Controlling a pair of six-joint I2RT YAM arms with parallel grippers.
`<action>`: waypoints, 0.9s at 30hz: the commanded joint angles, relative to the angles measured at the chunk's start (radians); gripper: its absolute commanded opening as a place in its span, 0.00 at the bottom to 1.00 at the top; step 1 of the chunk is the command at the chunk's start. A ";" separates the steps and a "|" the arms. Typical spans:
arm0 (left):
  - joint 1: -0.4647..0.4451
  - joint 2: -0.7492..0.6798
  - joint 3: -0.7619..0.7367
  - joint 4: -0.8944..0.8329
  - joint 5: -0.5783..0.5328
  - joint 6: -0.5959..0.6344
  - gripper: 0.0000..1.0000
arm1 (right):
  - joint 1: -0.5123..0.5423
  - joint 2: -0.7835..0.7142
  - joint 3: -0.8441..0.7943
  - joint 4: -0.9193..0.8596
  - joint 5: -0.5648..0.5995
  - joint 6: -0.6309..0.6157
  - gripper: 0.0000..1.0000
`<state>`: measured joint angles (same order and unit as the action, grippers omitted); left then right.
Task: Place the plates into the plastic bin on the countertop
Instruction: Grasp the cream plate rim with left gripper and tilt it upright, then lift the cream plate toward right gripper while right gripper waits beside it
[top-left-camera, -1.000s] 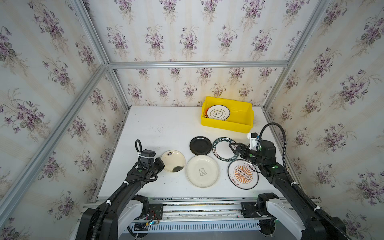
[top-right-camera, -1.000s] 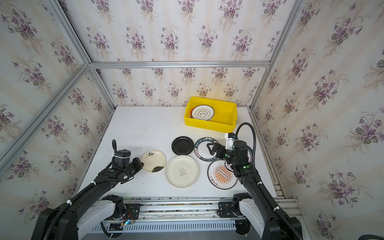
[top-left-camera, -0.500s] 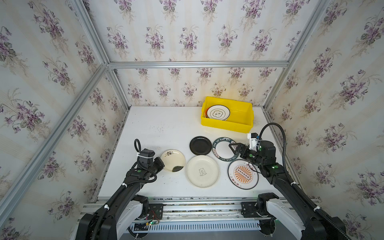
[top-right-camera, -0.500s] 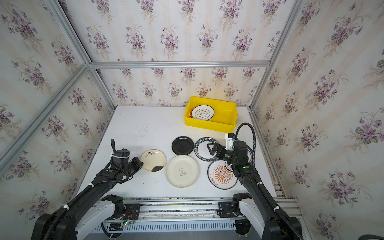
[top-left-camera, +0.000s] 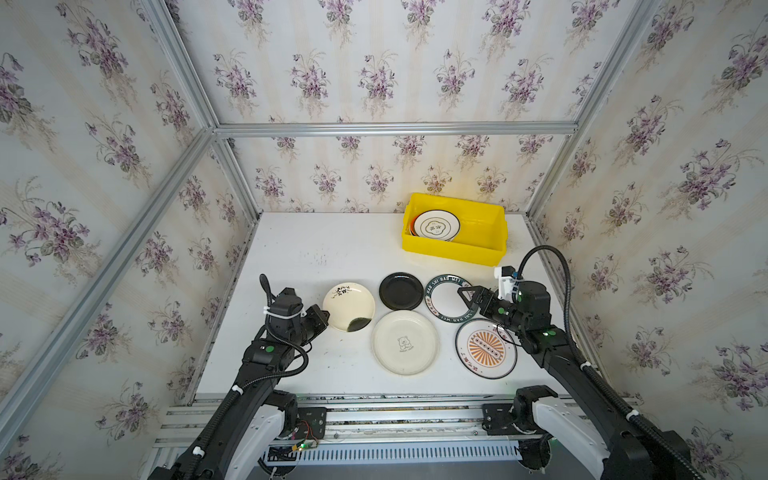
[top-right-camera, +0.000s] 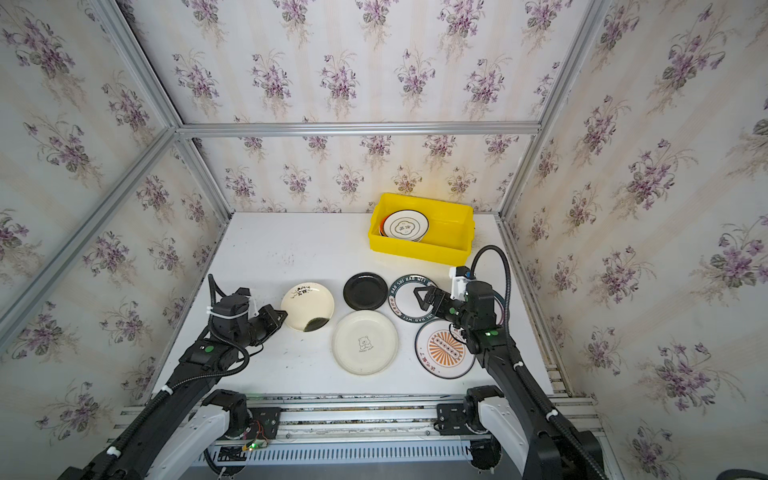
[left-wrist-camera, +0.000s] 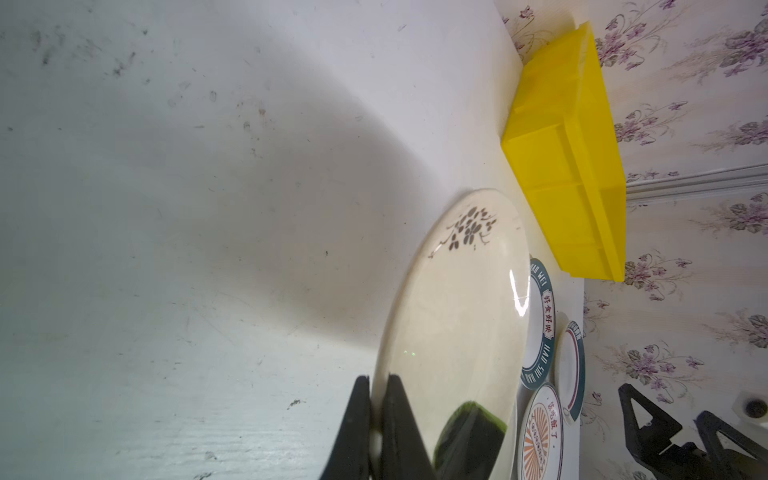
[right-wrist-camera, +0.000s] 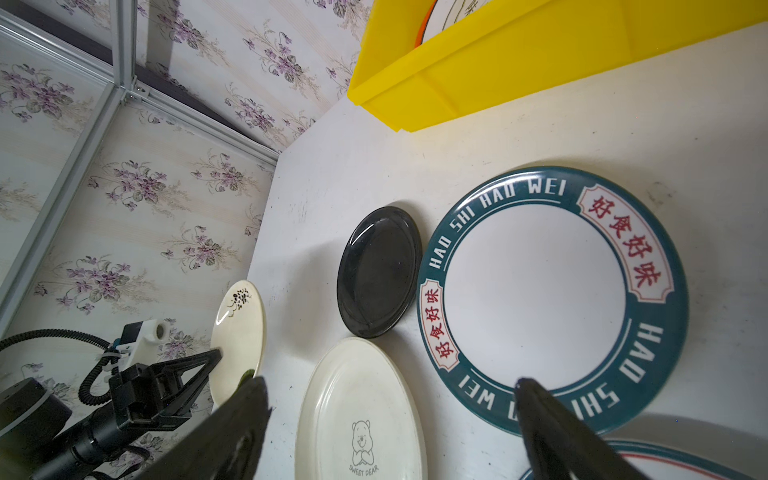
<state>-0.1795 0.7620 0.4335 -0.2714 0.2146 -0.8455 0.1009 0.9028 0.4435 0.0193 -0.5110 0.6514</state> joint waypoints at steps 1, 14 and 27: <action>-0.018 -0.003 0.022 0.032 0.016 -0.026 0.00 | -0.001 0.022 0.018 0.024 -0.015 0.011 0.92; -0.263 0.258 0.157 0.222 -0.038 -0.108 0.00 | 0.000 0.029 0.001 0.087 -0.063 0.057 0.93; -0.433 0.568 0.387 0.315 -0.020 -0.104 0.00 | 0.000 0.003 0.005 0.049 -0.076 0.074 0.92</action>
<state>-0.5983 1.3003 0.7967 -0.0223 0.1799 -0.9371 0.1009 0.9180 0.4431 0.0563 -0.5709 0.7185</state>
